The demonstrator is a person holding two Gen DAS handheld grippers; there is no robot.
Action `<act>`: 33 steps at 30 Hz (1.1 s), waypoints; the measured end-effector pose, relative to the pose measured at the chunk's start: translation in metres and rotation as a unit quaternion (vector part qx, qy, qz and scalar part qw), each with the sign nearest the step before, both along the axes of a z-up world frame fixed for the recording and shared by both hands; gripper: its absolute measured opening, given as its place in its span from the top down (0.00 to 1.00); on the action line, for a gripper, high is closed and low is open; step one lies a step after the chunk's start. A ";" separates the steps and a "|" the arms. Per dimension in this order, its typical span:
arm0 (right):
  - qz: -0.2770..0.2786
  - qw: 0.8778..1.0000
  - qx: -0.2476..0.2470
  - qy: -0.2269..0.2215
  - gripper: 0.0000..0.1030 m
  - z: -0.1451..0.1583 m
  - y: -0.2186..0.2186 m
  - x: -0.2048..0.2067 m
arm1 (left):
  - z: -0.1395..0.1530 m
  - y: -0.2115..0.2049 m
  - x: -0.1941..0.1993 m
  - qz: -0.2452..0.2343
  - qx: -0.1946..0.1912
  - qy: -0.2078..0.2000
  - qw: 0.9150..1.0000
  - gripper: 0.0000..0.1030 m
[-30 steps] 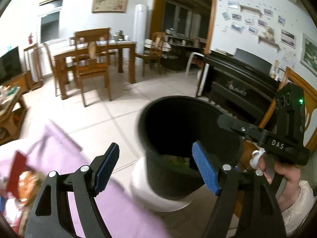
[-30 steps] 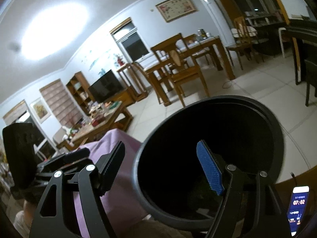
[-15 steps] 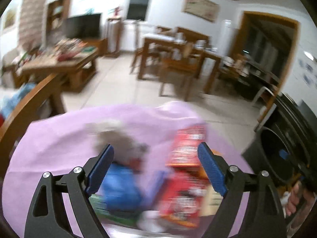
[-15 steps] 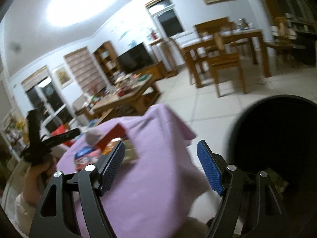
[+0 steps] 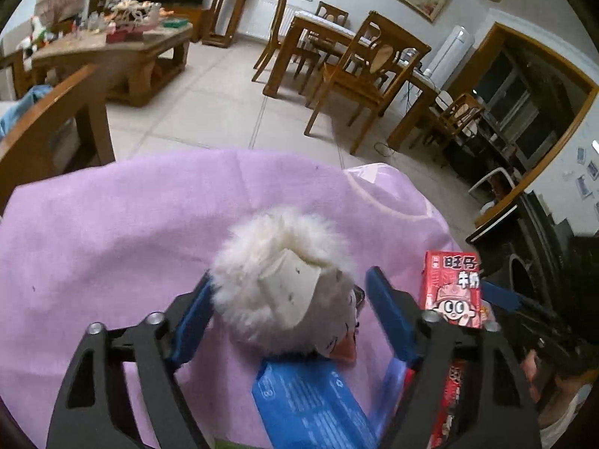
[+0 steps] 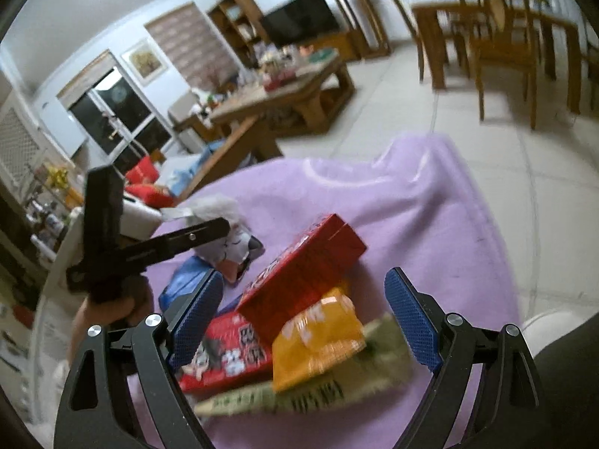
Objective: Collect trash
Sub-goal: 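Grasp the white fluffy toy with the left tool while the right tool grasps the red milk box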
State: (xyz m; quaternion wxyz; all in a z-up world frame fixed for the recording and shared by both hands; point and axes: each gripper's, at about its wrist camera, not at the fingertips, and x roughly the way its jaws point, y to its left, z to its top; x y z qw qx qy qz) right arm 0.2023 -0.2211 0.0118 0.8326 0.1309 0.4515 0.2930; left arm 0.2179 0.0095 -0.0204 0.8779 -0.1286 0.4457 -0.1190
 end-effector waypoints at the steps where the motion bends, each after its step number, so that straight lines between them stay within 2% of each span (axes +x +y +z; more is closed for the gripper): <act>1: -0.001 1.000 -0.002 0.006 0.16 -0.003 0.005 0.006 | -0.001 0.000 0.000 0.000 0.002 -0.004 1.000 0.39; 3: -0.001 1.000 -0.003 0.015 0.19 -0.009 0.011 0.014 | -0.002 0.001 -0.004 0.004 0.004 -0.009 1.000 0.50; 5: 0.007 1.000 0.000 0.028 0.31 -0.015 0.019 0.020 | -0.004 0.004 -0.005 0.003 0.007 -0.014 1.000 0.56; 7: 0.017 0.999 0.000 0.034 0.44 -0.021 0.025 0.022 | -0.003 -0.002 -0.006 0.000 0.015 -0.019 1.000 0.58; 9: 0.022 0.999 0.014 0.029 0.52 -0.021 0.027 0.021 | -0.002 -0.008 -0.008 -0.004 0.028 -0.031 0.999 0.60; 11: 0.026 0.999 0.032 0.005 0.64 -0.013 0.029 0.014 | 0.002 -0.009 -0.013 -0.007 0.027 -0.039 0.999 0.60; 13: 0.021 0.999 0.044 -0.020 0.69 -0.005 0.027 0.005 | 0.008 -0.008 -0.015 -0.006 0.018 -0.053 0.998 0.60; 17: 0.001 0.994 0.059 -0.096 0.69 0.028 0.011 -0.023 | 0.029 -0.001 -0.031 0.005 -0.002 -0.098 0.995 0.60; 22: -0.035 0.979 0.052 -0.196 0.69 0.065 -0.015 -0.077 | 0.057 -0.003 -0.055 0.008 -0.019 -0.156 0.988 0.60; 27: -0.075 0.967 0.041 -0.240 0.69 0.075 -0.067 -0.125 | 0.078 -0.023 -0.088 -0.016 -0.038 -0.197 0.979 0.60; 33: -0.130 0.957 0.040 -0.257 0.69 0.081 -0.137 -0.163 | 0.089 -0.072 -0.114 -0.065 -0.040 -0.217 0.973 0.60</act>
